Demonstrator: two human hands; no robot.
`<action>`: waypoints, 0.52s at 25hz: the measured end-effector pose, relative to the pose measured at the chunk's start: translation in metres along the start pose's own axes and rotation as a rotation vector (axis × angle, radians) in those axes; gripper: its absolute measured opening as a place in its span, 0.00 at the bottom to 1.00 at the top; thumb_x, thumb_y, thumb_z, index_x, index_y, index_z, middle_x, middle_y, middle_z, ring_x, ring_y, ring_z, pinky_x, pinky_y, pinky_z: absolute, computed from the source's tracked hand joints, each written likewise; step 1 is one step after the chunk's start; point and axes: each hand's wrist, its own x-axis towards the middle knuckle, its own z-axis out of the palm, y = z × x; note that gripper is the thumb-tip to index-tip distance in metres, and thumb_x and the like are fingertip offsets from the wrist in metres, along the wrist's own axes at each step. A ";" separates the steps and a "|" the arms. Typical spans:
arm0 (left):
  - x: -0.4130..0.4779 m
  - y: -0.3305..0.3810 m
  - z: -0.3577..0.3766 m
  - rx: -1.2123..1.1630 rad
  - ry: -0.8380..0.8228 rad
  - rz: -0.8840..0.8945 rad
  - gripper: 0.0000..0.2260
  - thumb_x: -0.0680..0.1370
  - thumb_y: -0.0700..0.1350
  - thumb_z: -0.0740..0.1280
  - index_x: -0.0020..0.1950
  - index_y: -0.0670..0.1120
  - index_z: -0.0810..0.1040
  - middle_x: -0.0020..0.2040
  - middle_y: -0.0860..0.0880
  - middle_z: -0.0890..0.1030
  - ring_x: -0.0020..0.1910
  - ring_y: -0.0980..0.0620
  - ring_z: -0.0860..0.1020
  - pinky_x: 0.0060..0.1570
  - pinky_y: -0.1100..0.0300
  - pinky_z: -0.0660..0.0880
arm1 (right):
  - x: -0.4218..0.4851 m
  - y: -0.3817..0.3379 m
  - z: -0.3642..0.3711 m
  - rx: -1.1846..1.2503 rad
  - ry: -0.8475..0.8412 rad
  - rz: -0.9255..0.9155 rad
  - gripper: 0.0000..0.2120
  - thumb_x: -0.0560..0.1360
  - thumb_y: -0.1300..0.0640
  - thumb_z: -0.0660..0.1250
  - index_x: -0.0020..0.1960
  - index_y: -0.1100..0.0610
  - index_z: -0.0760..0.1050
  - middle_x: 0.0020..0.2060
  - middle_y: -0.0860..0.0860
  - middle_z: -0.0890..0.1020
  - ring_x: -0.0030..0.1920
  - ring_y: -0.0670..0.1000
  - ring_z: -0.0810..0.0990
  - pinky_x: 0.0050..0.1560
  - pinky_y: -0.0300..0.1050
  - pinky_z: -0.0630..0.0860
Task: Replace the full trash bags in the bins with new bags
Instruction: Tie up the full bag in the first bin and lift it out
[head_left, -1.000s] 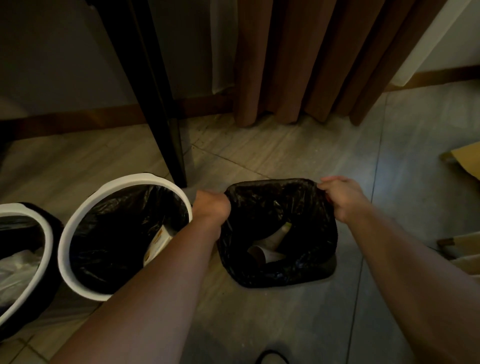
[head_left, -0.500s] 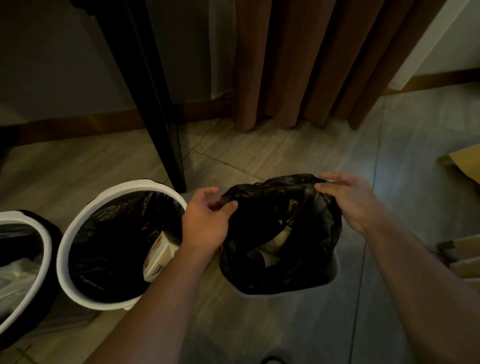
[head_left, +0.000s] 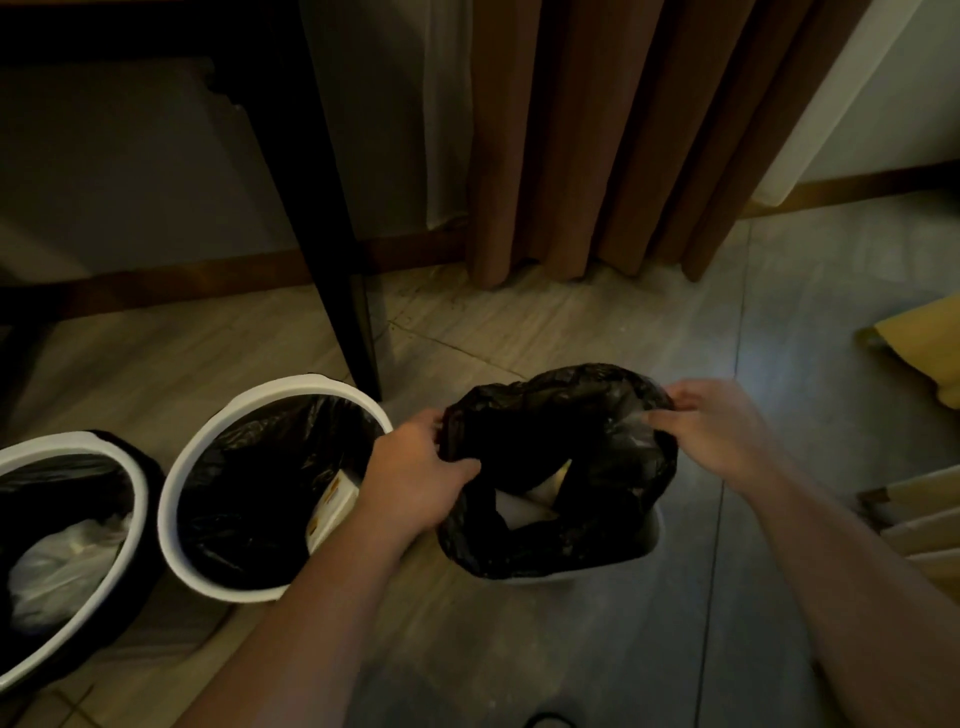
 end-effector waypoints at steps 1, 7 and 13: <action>-0.005 0.000 -0.001 0.068 0.032 0.003 0.21 0.74 0.49 0.78 0.66 0.55 0.80 0.48 0.61 0.81 0.50 0.56 0.81 0.47 0.66 0.73 | -0.004 0.004 0.000 0.019 0.032 0.024 0.05 0.71 0.56 0.82 0.42 0.51 0.85 0.36 0.46 0.87 0.40 0.48 0.87 0.44 0.51 0.84; -0.017 -0.008 -0.009 0.266 0.016 -0.006 0.09 0.75 0.44 0.71 0.53 0.52 0.86 0.45 0.52 0.86 0.51 0.46 0.84 0.52 0.56 0.80 | -0.023 0.012 -0.011 0.146 -0.063 0.084 0.15 0.64 0.67 0.84 0.45 0.53 0.86 0.37 0.47 0.89 0.40 0.47 0.88 0.37 0.37 0.79; -0.009 0.005 -0.024 -0.255 0.030 -0.152 0.05 0.74 0.49 0.78 0.49 0.54 0.87 0.41 0.55 0.88 0.42 0.52 0.88 0.50 0.49 0.84 | -0.028 0.000 -0.030 0.007 0.065 0.105 0.07 0.73 0.61 0.79 0.40 0.51 0.86 0.34 0.50 0.87 0.33 0.46 0.86 0.34 0.41 0.83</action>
